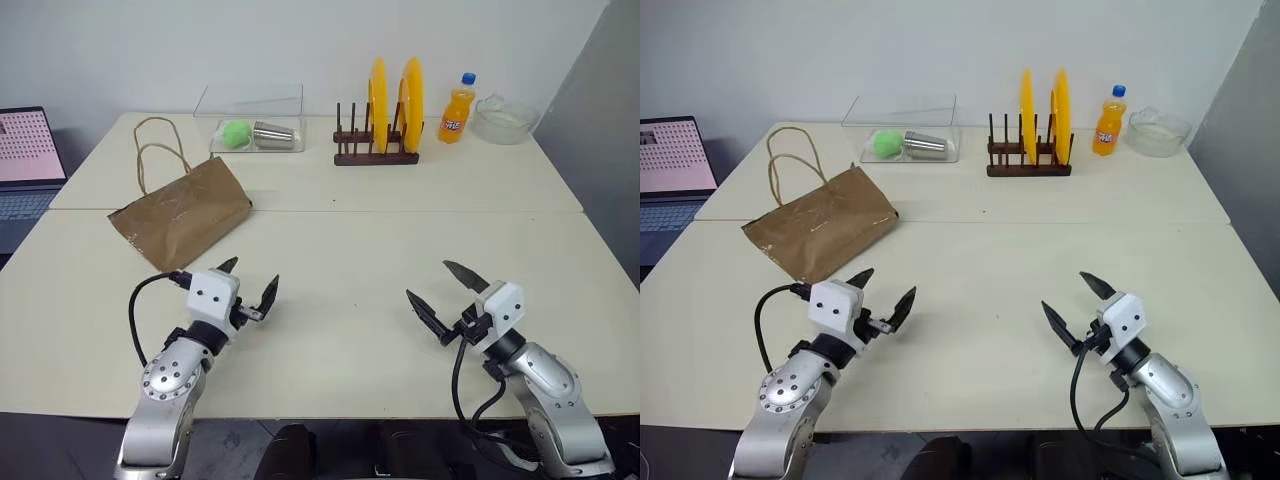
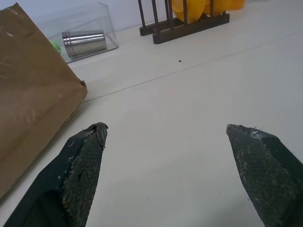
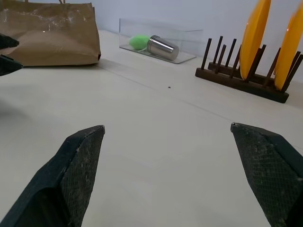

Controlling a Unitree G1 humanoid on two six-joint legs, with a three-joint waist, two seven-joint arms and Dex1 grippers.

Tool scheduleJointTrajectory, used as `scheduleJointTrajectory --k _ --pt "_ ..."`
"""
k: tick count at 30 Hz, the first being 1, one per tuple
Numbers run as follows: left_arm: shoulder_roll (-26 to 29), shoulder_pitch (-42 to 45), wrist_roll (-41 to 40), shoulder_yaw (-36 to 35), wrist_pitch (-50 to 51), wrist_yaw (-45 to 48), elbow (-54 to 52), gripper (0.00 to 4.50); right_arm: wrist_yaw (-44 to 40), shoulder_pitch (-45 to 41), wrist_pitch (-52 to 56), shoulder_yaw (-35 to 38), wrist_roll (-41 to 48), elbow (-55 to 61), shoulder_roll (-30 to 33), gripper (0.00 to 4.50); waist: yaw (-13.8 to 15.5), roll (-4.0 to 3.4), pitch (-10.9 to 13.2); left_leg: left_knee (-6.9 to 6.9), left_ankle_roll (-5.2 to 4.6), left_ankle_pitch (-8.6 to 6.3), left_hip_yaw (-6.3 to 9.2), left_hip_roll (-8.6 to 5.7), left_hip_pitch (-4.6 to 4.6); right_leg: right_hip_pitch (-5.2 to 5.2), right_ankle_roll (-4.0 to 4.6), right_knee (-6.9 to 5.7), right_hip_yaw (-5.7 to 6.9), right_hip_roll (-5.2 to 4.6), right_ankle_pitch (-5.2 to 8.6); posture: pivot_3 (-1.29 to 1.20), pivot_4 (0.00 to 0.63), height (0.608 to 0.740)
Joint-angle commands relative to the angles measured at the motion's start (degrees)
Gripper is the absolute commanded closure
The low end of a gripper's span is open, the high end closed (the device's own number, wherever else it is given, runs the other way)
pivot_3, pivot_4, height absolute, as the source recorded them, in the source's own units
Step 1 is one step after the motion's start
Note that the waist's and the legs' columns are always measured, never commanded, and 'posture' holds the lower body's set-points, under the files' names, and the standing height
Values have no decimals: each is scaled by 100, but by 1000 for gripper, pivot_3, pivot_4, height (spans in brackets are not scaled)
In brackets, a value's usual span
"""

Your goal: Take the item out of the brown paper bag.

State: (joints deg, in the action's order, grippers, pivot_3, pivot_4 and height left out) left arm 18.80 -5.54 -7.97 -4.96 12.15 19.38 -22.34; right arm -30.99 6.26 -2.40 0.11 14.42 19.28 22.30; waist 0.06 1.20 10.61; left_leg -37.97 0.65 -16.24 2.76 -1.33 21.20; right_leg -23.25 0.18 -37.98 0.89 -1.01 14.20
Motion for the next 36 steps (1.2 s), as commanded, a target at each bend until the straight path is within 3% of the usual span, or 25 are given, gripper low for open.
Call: scheduleJointTrajectory --k 1,16,26,31,36 --pt "25 103 -46 -70 -122 16 -91 231 4 -91 -179 46 -59 31 -24 0 1 0 0 0 0 0 0 0 0 0 0 0 0 0 0 0 150 740" --pt "94 108 224 39 -40 -27 -115 231 -83 131 -565 -56 -222 -236 -70 0 0 0 0 0 0 0 -1 0 0 0 0 0 -1 0 0 0 150 740" --pt "-97 219 -31 -381 -243 -195 -102 231 -271 -254 -415 -208 -202 -407 29 0 0 0 0 0 0 0 1 0 -1 0 0 -2 1 0 0 0 150 740" --pt "-65 166 -8 -494 -397 -192 -204 231 -586 -547 -84 -267 27 -223 173 0 2 0 0 0 0 0 -1 0 0 1 0 0 -1 0 0 0 150 740" --pt "-49 -110 -18 -740 -578 -236 -428 231 -1368 -1259 814 -366 915 321 592 0 -14 1 2 0 0 0 2 0 -2 1 0 -1 1 0 0 0 150 740"
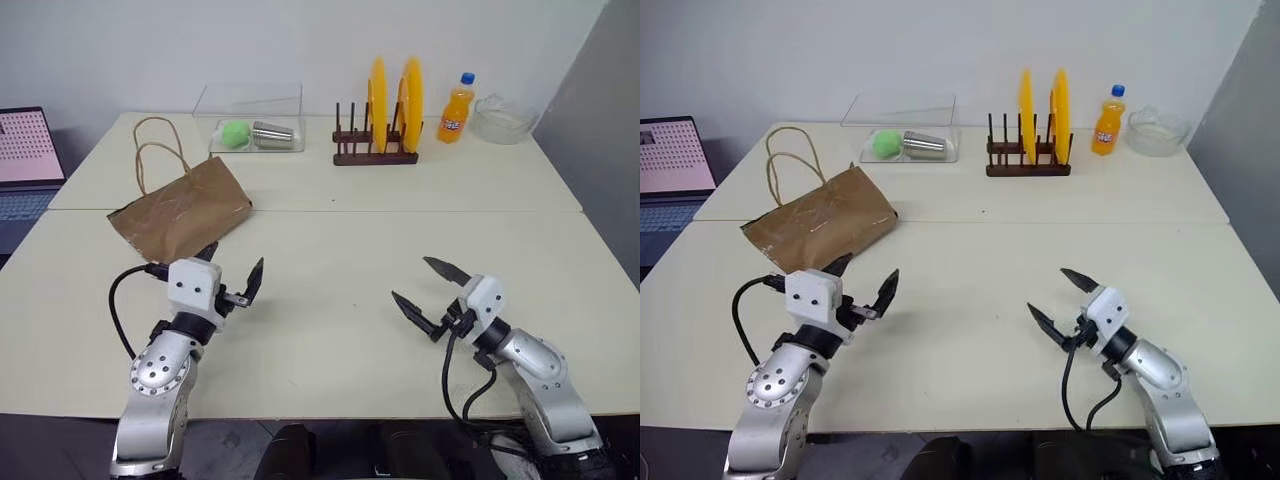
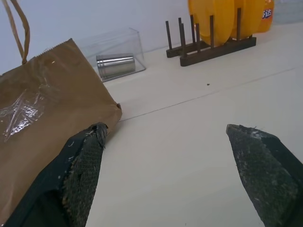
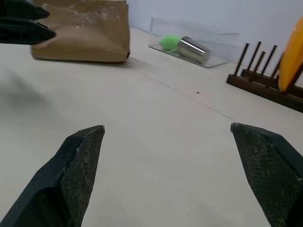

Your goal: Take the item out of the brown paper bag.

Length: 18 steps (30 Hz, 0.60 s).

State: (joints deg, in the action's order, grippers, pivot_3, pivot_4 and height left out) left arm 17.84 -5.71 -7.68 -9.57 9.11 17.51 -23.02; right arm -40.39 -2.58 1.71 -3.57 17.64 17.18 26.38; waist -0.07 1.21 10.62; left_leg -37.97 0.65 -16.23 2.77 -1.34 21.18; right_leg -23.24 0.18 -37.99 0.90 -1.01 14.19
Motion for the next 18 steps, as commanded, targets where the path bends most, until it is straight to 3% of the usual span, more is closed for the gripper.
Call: scheduleJointTrajectory --k 1,7,11,15,18 --pt "69 -111 -82 -354 -331 -45 -384 231 -581 -575 566 -8 751 585 266 0 -2 1 1 0 0 0 -1 1 0 0 0 0 0 0 0 0 150 740" --pt "334 59 -422 -884 -69 12 -397 231 -1206 -1687 1386 -91 1372 669 588 0 8 6 3 -1 0 0 5 0 1 2 0 1 7 0 0 0 150 740" --pt "865 245 -938 -1304 268 405 -348 231 -1326 -2082 1736 -230 1387 701 657 0 10 8 4 0 0 0 9 0 5 1 1 4 11 0 0 0 150 740" --pt "1685 699 -1750 -1976 945 911 108 231 -1215 -2338 2015 -361 1298 738 608 0 6 9 5 -1 0 0 10 1 8 -3 1 3 12 -1 0 0 150 740" --pt "2583 1495 -2046 -2325 1317 1364 1209 231 -1133 -2442 2217 -470 1223 821 621 0 8 12 8 -1 0 0 15 1 7 -5 1 1 19 -1 0 0 150 740"
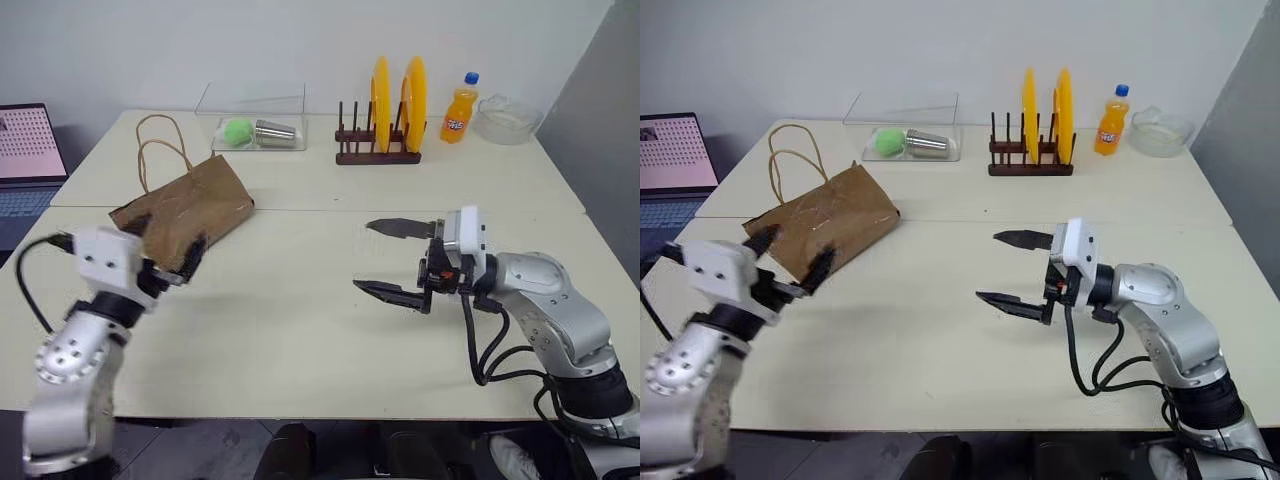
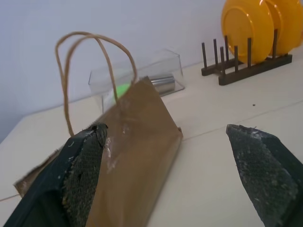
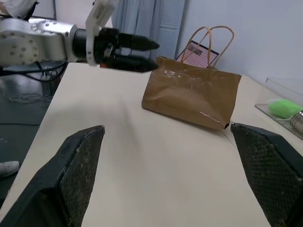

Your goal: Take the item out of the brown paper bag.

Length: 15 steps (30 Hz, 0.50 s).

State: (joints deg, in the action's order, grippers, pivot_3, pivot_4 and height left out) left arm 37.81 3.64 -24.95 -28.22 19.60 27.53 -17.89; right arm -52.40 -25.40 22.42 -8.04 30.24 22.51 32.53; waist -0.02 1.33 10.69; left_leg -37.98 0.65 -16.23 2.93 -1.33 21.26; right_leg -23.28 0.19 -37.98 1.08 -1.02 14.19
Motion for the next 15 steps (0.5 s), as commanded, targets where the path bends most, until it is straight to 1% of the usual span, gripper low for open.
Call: scheduleJointTrajectory --k 1,4,7,10,12,15 --pt "866 862 -275 -426 270 490 1155 231 107 -193 210 -44 -40 328 -3 0 -3 1 1 0 0 0 4 0 0 0 1 -3 4 0 0 0 150 740" --pt "1366 1536 -217 -214 303 881 2159 231 196 -260 342 -74 -67 419 -11 0 -10 1 1 1 0 0 5 -1 4 -1 1 3 7 1 1 0 150 740" --pt "1649 2116 -95 185 211 1427 2992 231 277 -283 417 -58 -69 490 -36 0 -10 1 2 2 0 0 -4 -4 11 -7 0 13 1 -2 1 0 150 740" --pt "1773 2755 158 624 -62 1879 3848 231 348 -271 474 -48 -74 587 -42 0 5 3 1 -1 1 0 1 -5 34 -28 4 10 3 -6 -2 0 150 740" --pt "1807 3182 260 883 -80 2186 4337 231 375 -244 513 -23 -61 662 -25 0 -4 5 0 -2 3 1 2 -5 62 -56 29 5 5 -5 -18 0 150 740" --pt "1806 3830 576 1228 -421 2444 5209 231 402 -211 541 5 -70 727 11 0 -4 8 0 -3 4 2 1 -5 77 -75 31 -4 4 -5 -19 0 150 740"
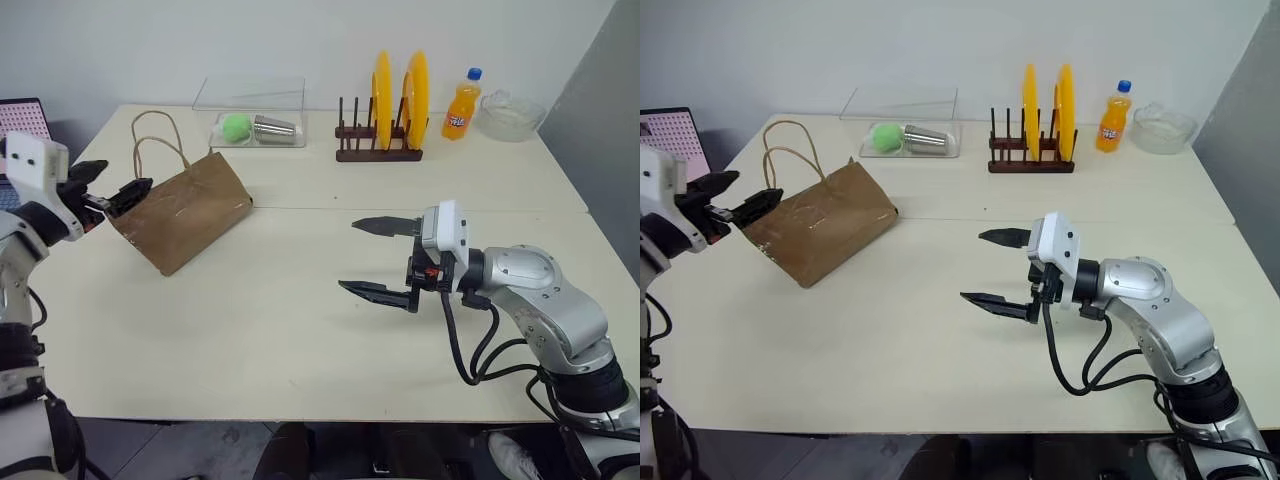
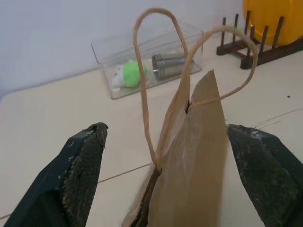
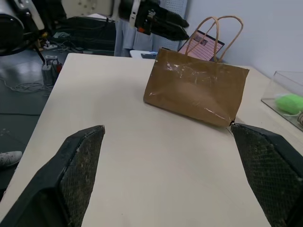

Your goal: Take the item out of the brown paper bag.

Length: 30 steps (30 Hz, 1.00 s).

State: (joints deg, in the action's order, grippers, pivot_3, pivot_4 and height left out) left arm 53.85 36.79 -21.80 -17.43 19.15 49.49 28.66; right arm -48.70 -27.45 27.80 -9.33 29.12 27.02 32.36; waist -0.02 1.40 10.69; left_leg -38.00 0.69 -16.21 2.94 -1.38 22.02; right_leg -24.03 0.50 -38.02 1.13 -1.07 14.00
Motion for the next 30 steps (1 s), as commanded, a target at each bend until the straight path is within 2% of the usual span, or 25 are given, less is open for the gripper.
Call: scheduleJointTrajectory --k 1,7,15,18,19,30 --pt "190 732 359 219 -507 273 850 231 38 1 9 136 31 292 41 0 -5 0 0 0 0 0 -1 0 3 -4 0 -1 1 0 0 0 150 740" --pt "60 1844 776 508 -1031 476 2255 231 74 28 50 167 13 382 93 0 -32 1 1 0 -2 -1 -8 -1 3 -6 -1 -4 -2 0 0 0 150 740" --pt "-85 2697 1170 676 -1503 527 3431 231 86 69 80 188 -3 439 132 0 -30 6 2 -6 -2 -1 -7 -1 5 -6 -2 -10 2 0 0 0 150 740" --pt "-109 2914 1345 737 -1664 436 3730 701 103 90 108 198 0 481 139 0 -31 7 2 -7 -3 -1 -7 -1 5 -6 -2 -11 1 1 -1 0 150 740" --pt "-120 2983 1395 749 -1710 408 3828 982 107 101 124 201 1 502 143 0 -31 6 2 -7 -2 -1 -7 -1 5 -6 -2 -11 2 0 -1 0 150 740" --pt "-271 3350 1713 747 -2026 40 4361 4465 157 220 253 242 29 685 202 0 -32 8 2 -9 -2 -1 -7 -1 5 -7 -3 -15 2 0 -1 0 150 740"
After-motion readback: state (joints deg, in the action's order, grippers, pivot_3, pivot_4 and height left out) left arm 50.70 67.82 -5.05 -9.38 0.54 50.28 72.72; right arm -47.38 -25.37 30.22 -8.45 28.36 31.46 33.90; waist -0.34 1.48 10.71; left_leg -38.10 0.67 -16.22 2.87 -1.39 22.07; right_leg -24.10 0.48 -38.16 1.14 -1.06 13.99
